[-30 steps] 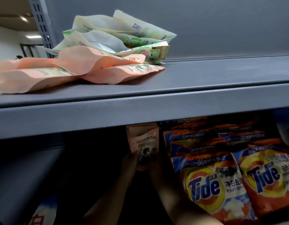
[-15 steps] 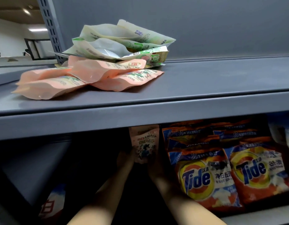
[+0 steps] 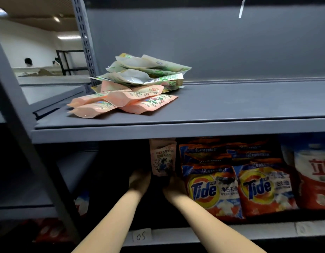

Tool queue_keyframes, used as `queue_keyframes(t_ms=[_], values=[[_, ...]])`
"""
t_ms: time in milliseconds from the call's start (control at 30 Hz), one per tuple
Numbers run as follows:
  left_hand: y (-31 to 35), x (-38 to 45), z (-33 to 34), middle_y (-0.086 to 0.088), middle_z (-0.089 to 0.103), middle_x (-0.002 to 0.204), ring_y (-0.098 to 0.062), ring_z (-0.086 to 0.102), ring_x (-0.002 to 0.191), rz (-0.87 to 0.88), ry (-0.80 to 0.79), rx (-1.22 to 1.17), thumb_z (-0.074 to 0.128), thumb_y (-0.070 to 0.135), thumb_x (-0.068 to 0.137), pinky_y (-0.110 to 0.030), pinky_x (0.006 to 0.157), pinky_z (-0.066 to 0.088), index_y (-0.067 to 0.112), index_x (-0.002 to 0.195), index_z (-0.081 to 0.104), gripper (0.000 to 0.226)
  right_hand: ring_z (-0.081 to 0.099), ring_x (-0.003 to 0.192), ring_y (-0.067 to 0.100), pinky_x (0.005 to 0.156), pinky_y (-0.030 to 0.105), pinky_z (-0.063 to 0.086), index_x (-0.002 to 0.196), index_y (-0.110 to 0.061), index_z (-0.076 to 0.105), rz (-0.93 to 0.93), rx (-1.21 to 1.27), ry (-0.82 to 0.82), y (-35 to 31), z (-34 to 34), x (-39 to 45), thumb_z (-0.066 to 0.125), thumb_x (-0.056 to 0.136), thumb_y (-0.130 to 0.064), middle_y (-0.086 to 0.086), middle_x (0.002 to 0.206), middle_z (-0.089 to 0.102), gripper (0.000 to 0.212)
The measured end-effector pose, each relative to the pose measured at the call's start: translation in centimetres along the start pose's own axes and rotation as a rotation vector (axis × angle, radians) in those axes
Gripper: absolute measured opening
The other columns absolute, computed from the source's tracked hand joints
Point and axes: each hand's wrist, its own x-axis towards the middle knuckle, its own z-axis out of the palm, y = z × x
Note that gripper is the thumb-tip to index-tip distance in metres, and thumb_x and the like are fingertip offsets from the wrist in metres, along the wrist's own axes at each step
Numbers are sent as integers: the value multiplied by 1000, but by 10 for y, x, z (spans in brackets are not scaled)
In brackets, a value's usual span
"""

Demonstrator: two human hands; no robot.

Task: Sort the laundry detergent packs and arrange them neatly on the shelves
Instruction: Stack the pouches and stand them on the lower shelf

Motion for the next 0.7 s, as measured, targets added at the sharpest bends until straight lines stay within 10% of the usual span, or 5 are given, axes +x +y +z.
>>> queue_keyframes(t_ms=[167, 300, 433, 700], values=[[9, -58, -28, -16, 53, 134, -28, 50, 123, 15, 46, -28, 40, 18, 100, -28, 97, 35, 2, 129, 53, 35, 48, 124, 29, 101, 31, 40, 138, -6, 42, -99, -203, -129, -16, -40, -45, 45, 96, -21, 15, 140, 47, 45], [20, -98, -59, -5, 65, 89, -26, 58, 84, 60, 185, -179, 54, 29, 88, -28, 76, 46, 14, 84, 59, 17, 55, 80, 23, 68, 30, 39, 93, -14, 53, -246, -267, -119, -32, -90, -84, 46, 91, -27, 7, 93, 56, 15], [45, -135, -106, 13, 65, 71, -10, 60, 73, 261, 343, -140, 52, 45, 83, -29, 69, 49, 29, 72, 61, 21, 60, 97, 17, 76, 32, 49, 108, -24, 61, -436, -257, -34, -65, -135, -116, 49, 91, -43, -6, 106, 63, 28], [90, -132, -207, -1, 55, 57, -29, 51, 68, 414, 747, -340, 52, 30, 86, -36, 61, 39, 15, 57, 53, 32, 61, 71, 16, 68, 35, 50, 68, -18, 60, -647, -62, 282, -141, -179, -125, 53, 87, -36, -5, 68, 66, 28]])
